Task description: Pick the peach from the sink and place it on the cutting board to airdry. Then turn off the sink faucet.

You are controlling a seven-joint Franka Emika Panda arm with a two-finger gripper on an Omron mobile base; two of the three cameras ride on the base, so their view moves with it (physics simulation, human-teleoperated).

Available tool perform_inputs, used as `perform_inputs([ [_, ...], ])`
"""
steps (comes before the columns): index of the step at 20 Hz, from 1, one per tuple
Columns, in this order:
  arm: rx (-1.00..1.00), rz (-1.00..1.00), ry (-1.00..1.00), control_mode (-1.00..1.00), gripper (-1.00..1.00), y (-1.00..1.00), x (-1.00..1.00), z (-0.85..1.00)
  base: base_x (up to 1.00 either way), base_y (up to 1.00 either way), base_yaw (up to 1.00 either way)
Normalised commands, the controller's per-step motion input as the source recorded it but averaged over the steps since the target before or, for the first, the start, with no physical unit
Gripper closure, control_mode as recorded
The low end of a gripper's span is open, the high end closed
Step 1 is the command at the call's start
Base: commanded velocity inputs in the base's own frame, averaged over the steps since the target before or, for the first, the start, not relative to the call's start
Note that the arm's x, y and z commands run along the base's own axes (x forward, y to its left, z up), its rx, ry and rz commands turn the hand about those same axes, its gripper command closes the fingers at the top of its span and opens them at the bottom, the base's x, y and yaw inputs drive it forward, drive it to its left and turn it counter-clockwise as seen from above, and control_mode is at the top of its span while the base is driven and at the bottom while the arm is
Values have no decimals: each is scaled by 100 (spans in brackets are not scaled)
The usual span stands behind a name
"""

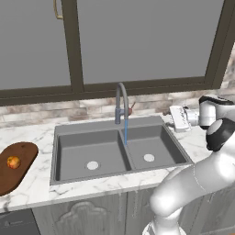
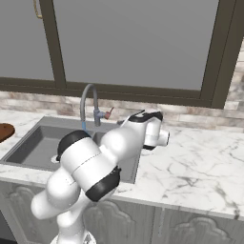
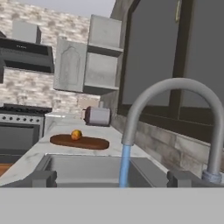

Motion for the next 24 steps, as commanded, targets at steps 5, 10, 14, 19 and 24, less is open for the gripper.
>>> perform_inputs([
  [5,0,2,0,-100,-100,8,2,-6,0,0,0],
  [10,0,0,0,-100,-100,16,12,0,0,0,0],
  [14,1,0,0,-100,-100,18,16,0,0,0,0],
  [19,4,-2,0,-100,-100,15,17,-5,0,0,0],
  [24,3,-4,0,-100,-100,11,19,-1,0,0,0],
])
